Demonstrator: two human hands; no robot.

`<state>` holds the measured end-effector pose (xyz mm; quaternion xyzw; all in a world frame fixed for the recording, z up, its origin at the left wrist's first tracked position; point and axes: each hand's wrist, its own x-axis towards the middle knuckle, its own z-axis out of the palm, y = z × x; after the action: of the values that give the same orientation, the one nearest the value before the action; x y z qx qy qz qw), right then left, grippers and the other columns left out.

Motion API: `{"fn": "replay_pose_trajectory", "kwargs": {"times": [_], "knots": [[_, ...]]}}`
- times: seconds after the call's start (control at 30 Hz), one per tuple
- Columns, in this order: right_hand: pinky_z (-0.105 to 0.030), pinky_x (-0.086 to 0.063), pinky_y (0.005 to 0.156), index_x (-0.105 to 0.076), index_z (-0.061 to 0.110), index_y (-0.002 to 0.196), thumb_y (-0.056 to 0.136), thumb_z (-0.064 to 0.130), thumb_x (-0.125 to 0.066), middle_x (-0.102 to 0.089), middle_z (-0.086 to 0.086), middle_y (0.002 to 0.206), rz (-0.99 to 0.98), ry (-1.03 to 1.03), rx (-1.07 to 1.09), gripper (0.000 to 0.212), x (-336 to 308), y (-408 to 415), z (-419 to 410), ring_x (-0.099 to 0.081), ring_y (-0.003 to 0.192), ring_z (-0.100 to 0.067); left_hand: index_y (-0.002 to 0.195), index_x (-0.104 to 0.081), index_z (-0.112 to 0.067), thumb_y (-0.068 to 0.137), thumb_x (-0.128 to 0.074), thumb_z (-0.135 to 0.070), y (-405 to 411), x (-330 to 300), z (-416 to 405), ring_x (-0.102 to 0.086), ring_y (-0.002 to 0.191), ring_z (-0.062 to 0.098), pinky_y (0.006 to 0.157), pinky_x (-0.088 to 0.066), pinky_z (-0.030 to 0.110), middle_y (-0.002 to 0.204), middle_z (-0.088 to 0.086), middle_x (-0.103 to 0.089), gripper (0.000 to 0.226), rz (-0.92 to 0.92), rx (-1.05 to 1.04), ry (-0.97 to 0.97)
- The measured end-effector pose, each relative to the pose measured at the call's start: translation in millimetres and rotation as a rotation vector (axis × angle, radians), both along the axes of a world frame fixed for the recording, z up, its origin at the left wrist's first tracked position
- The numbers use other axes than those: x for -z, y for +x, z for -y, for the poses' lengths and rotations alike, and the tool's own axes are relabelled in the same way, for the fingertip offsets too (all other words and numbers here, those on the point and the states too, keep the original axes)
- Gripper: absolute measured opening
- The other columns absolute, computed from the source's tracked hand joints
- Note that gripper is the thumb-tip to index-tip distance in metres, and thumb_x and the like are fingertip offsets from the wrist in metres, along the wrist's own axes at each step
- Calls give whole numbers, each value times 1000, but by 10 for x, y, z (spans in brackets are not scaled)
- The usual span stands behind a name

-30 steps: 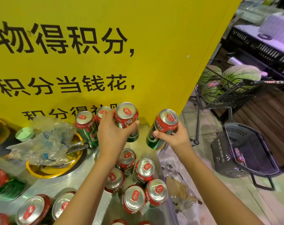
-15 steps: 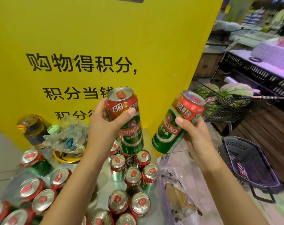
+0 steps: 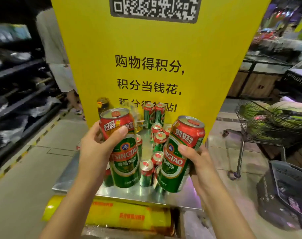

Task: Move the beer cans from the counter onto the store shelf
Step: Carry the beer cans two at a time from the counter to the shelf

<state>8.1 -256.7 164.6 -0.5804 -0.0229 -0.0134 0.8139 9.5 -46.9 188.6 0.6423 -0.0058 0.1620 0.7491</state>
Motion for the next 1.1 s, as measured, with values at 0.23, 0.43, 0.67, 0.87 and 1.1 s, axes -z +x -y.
{"fn": "replay_pose_trajectory", "kwargs": {"times": [0.23, 0.43, 0.67, 0.87, 1.1], "knots": [[-22, -55, 64, -70, 29, 93, 38, 33, -78, -75, 0, 92, -35, -46, -222, 55, 166, -572, -946, -71, 84, -16, 100, -65, -24, 47, -72, -49, -1110, 166, -884, -70, 76, 11, 57, -52, 16, 86, -5, -73, 59, -85, -266, -20], [-23, -56, 66, -69, 29, 95, 38, 35, -79, -75, 0, 94, -37, -116, -425, 59, 180, -863, -2058, -71, 86, -17, 98, -62, -32, 48, -81, -46, -1898, 281, -1840, -70, 79, 10, 59, -52, 19, 89, -7, -72, 55, -156, -547, -54], [-25, -55, 63, -64, 21, 105, 37, 37, -79, -75, -4, 92, -65, -175, -688, 72, 307, -1171, -3877, -72, 84, -20, 102, -60, -32, 48, -71, -48, -2641, 330, -3204, -68, 81, 8, 67, -48, 26, 91, -8, -70, 57, -217, -889, -73], [-27, -54, 72, -63, 25, 109, 39, 42, -79, -74, 1, 98, -20, -246, -891, 73, 362, -1594, -5462, -70, 91, -15, 102, -55, -33, 53, -72, -45, -3285, 329, -4450, -60, 87, 5, 65, -45, 23, 97, -11, -64, 54, -261, -1139, 2], [-34, -53, 79, -63, 28, 107, 37, 45, -79, -74, 5, 97, -23, -271, -970, 74, 385, -1745, -6771, -69, 92, -15, 94, -59, -36, 62, -75, -38, -3585, 356, -5534, -62, 85, 5, 62, -44, 22, 91, -13, -66, 36, -303, -1275, -30]]}}
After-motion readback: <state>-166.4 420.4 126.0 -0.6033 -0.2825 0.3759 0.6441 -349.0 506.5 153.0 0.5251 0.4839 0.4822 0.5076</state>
